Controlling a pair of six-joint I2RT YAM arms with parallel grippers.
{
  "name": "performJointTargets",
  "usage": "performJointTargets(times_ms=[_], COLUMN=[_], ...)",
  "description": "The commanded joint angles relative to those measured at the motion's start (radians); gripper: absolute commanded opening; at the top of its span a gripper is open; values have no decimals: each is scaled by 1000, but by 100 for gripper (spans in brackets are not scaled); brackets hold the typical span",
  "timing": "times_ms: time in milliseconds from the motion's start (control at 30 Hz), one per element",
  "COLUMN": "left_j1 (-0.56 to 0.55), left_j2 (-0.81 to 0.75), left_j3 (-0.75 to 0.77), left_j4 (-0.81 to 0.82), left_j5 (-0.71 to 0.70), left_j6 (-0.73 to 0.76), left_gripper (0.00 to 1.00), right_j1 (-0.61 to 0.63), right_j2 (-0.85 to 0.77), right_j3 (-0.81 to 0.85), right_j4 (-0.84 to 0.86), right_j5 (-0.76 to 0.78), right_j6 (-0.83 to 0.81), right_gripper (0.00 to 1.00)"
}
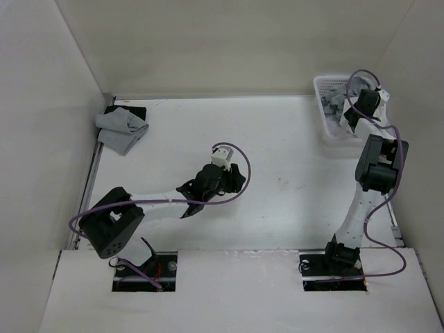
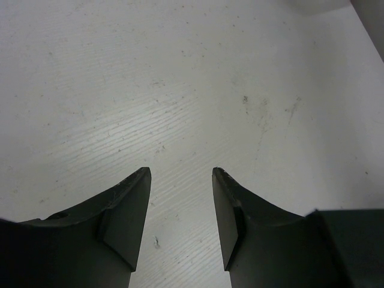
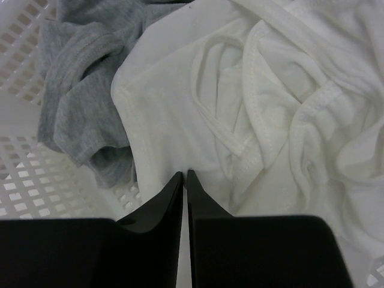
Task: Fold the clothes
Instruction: Grab the tank top from the pile
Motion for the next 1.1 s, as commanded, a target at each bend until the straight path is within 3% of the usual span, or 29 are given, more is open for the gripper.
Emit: performJointTargets(times_ms=[0, 333, 467, 867, 1067], left_j1=[2, 8, 4, 25, 28], left_j2=[4, -50, -79, -42, -5], left_j3=[46, 43, 37, 43, 43], left_j4=[57, 50, 44, 53, 74], left_j5=[17, 16, 19, 30, 63], left_j6=[-8, -16, -17, -22, -46], left_gripper=[44, 44, 44, 45, 45], right_j1=[-5, 39, 68, -60, -74], right_j2=[-115, -474, -462, -212, -117], right_j3=[-69, -342, -295, -178, -80], right_j4=[140, 307, 240, 122, 50], right_j5=[20, 25, 15, 88, 107], right_j6=[17, 34, 1, 57, -11], right_gripper=[10, 0, 4, 52, 61])
